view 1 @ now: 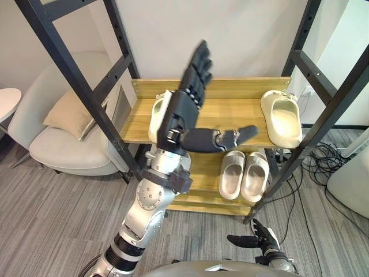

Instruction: Organize the slippers on the shoe rack

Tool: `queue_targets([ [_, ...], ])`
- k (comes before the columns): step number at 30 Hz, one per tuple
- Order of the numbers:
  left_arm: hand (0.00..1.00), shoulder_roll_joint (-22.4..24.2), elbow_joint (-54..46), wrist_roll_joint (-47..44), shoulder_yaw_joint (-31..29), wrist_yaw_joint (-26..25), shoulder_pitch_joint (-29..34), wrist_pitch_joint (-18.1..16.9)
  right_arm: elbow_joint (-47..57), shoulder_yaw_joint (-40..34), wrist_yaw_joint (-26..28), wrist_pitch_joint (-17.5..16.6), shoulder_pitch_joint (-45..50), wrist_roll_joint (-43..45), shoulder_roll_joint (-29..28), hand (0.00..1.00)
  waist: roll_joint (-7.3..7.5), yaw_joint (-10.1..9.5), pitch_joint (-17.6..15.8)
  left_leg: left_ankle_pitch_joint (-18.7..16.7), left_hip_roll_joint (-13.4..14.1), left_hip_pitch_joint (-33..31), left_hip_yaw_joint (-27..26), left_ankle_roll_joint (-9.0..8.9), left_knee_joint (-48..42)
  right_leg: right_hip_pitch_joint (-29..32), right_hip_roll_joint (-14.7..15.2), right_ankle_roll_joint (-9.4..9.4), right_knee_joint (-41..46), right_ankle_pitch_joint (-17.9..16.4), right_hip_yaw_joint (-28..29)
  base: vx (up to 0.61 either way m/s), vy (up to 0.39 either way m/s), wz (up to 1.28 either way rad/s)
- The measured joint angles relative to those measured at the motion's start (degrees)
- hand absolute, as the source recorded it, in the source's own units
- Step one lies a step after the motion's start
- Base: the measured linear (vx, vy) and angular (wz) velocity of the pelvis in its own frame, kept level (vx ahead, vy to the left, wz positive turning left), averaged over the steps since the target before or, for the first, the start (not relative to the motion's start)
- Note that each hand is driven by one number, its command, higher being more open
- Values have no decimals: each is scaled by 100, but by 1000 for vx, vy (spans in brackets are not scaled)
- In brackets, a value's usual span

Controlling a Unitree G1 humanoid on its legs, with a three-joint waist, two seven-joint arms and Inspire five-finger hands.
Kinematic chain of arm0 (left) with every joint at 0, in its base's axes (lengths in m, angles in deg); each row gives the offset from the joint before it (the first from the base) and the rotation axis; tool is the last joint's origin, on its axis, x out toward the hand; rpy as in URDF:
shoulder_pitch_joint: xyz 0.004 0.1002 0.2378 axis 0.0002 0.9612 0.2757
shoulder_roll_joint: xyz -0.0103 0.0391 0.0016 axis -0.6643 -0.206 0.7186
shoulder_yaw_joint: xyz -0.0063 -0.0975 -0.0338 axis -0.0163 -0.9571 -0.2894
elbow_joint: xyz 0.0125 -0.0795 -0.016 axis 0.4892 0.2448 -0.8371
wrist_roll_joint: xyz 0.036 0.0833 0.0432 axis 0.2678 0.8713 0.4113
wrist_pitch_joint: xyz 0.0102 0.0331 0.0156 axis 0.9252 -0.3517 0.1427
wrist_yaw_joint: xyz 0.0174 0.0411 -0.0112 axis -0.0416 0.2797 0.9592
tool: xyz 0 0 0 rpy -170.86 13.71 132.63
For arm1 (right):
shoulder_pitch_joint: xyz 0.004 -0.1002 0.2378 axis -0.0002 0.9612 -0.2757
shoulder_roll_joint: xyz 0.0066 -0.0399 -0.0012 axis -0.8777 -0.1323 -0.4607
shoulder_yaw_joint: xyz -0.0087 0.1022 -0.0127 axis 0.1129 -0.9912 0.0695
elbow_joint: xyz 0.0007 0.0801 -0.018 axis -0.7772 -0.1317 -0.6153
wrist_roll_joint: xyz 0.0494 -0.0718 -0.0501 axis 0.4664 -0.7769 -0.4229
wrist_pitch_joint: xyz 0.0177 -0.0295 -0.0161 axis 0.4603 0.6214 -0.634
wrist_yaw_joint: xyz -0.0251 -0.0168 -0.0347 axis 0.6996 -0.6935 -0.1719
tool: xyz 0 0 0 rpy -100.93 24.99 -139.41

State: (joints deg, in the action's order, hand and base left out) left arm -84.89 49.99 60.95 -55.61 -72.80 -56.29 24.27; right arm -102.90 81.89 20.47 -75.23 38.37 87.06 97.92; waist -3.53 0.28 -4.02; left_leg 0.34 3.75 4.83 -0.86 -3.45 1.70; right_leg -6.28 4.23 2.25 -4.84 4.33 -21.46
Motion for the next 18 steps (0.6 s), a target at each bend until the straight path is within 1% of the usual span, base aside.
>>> queue_targets([
  [1,100,-86,0,239,-92,-142,-51,-3,-1,14,1,0,5,-25,22,100,3,1,0,0,0,-1,1,0,1,1,0,0,0,-1,-1,0,0,0],
  [2,100,-287,4,703,-229,-357,-127,-3,-9,82,-1,0,30,-34,54,100,9,4,0,-1,0,-7,6,-1,6,3,-1,10,0,-12,-5,0,0,0],
  [5,100,-775,81,1597,-461,-679,-335,-2,-62,100,-1,-1,87,-32,84,100,47,5,23,-1,0,-69,35,-2,14,29,-2,33,0,-41,-32,0,2,5],
  [8,100,-1143,336,2495,-800,-881,-455,10,-136,100,-1,-7,119,-31,85,100,94,10,49,-5,1,-75,37,-8,39,50,-6,13,0,-52,-35,-1,0,1],
  [11,100,-1376,624,3070,-1081,-931,-472,47,-176,102,0,-13,121,-21,78,100,127,15,74,-4,-2,-133,36,-8,50,144,-24,3,2,-50,-32,13,1,0],
  [12,100,-1446,778,3260,-1156,-941,-472,122,-188,102,3,-13,121,-17,76,100,135,15,71,-4,-5,-145,36,-8,51,155,-24,3,2,-51,-31,35,5,1],
  [15,100,-1583,1022,3592,-1303,-954,-474,299,-190,101,6,-24,114,-4,69,100,150,16,62,-5,-9,-192,30,-8,66,214,-22,0,2,-55,-19,39,23,-1],
  [18,100,-1601,1213,3896,-1461,-1008,-479,397,-188,98,6,-27,113,4,51,100,171,21,54,-10,-7,-195,26,-8,71,225,-30,-6,1,-69,-13,0,0,0],
])
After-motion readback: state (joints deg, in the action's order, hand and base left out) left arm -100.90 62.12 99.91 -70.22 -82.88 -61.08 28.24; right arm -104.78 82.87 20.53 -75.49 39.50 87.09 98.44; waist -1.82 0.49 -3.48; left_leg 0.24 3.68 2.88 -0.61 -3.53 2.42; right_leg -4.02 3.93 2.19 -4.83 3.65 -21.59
